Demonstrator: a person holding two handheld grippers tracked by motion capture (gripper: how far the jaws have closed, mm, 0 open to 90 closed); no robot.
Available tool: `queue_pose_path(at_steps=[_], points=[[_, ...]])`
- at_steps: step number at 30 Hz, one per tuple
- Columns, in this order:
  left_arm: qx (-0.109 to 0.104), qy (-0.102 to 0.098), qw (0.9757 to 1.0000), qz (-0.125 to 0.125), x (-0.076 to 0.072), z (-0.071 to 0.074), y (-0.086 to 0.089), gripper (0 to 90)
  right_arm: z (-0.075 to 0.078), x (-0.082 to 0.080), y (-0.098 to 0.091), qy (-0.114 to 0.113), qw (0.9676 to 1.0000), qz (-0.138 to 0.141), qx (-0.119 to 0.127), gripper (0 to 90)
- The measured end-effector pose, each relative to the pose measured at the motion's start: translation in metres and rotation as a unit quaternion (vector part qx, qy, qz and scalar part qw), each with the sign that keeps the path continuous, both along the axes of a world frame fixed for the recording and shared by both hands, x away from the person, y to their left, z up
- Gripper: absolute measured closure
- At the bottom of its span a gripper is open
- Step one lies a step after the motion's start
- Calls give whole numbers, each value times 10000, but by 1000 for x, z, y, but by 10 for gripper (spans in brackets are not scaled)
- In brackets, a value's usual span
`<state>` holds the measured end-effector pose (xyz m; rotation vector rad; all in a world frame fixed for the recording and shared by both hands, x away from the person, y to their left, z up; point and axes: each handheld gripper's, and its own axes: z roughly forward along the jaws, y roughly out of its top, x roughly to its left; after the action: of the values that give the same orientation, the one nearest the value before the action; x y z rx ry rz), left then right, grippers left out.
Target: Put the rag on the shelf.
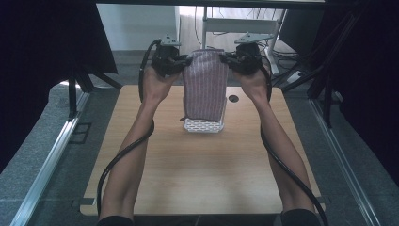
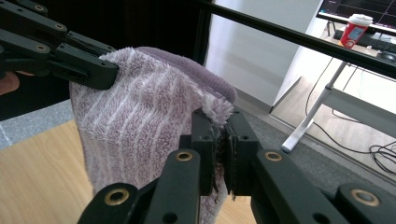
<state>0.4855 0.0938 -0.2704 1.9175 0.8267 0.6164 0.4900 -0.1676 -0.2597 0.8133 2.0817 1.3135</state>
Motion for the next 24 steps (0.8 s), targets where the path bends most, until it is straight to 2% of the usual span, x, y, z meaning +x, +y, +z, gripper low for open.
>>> queue_pose_path(at_steps=[6,12,18,24], points=[[101,-39,9998,173,14,0,-5,790,-3,14,4,10,9999,-140,-5,842],[79,-83,9996,264,24,-4,-8,789,-8,27,3,33,9996,-266,31,840],[181,-31,9992,359,39,-16,-14,786,-18,39,4,135,9992,-367,15,840],[211,40,9987,470,56,-30,-15,782,-33,57,5,346,9982,-483,7,838]])
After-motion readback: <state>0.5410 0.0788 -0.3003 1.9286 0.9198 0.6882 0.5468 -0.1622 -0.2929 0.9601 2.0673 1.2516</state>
